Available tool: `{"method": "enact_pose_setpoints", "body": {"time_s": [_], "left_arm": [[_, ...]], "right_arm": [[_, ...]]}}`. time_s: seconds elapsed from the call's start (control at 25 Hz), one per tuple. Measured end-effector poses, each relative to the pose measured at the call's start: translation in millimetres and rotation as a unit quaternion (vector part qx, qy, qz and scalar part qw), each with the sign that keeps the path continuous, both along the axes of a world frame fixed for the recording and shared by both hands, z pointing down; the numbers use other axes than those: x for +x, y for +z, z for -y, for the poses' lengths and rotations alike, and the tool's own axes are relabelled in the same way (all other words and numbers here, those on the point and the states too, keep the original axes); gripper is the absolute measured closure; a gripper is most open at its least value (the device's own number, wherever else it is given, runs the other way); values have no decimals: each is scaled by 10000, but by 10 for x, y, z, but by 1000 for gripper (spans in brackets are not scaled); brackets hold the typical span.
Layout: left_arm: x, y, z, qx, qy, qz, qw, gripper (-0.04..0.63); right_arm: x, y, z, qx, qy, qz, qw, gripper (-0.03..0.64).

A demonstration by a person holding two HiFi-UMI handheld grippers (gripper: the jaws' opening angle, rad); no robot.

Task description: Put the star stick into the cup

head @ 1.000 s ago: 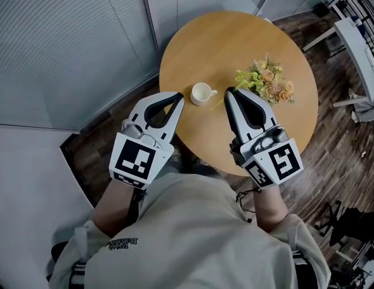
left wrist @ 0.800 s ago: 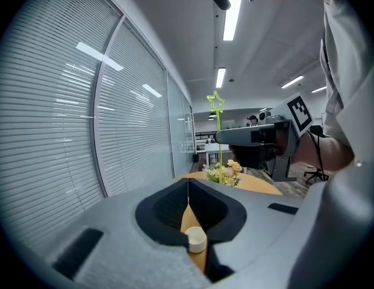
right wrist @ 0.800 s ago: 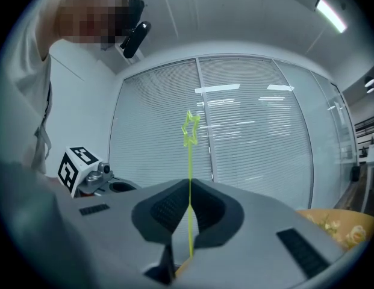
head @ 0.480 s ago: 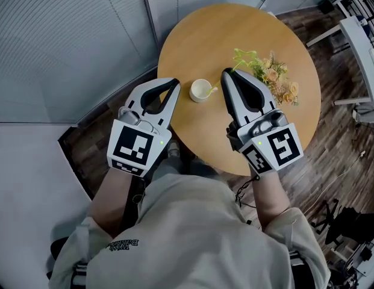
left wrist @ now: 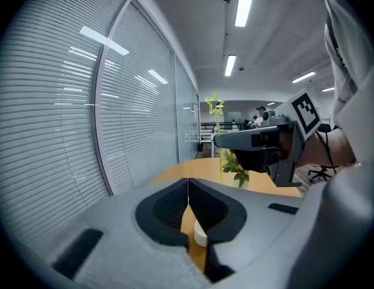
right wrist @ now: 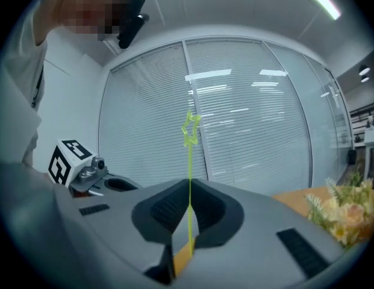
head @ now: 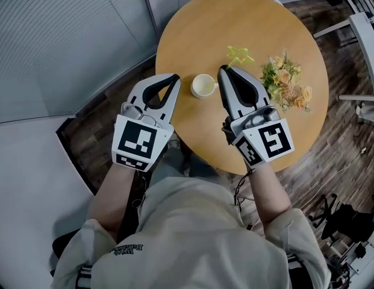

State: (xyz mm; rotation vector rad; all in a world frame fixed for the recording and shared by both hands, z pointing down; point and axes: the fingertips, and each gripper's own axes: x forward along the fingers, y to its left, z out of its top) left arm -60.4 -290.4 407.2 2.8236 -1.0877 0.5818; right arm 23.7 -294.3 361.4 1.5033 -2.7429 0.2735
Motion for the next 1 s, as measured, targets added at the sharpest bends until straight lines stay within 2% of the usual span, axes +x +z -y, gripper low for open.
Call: {"method": "enact_pose_setpoints", "body": {"time_s": [0.28,0.52,0.76,1.0], "left_arm": [[103,460,131,-376,-21,19,9993,572],[78,996,302,-711,-149,282,9970,572],[117,1410,199,-1151,-143,308,9928,572],[113,1649,133,-1380,-170,346,9897,572]], "right_arm": [[96,598,234,-299,142,39,9994,586],[129,1232,372,-783,241,94,9966,586],[115,1613,375,-1106,302,201,9932,586],[111,1931,333,-1464,305,57,9887,586]]}}
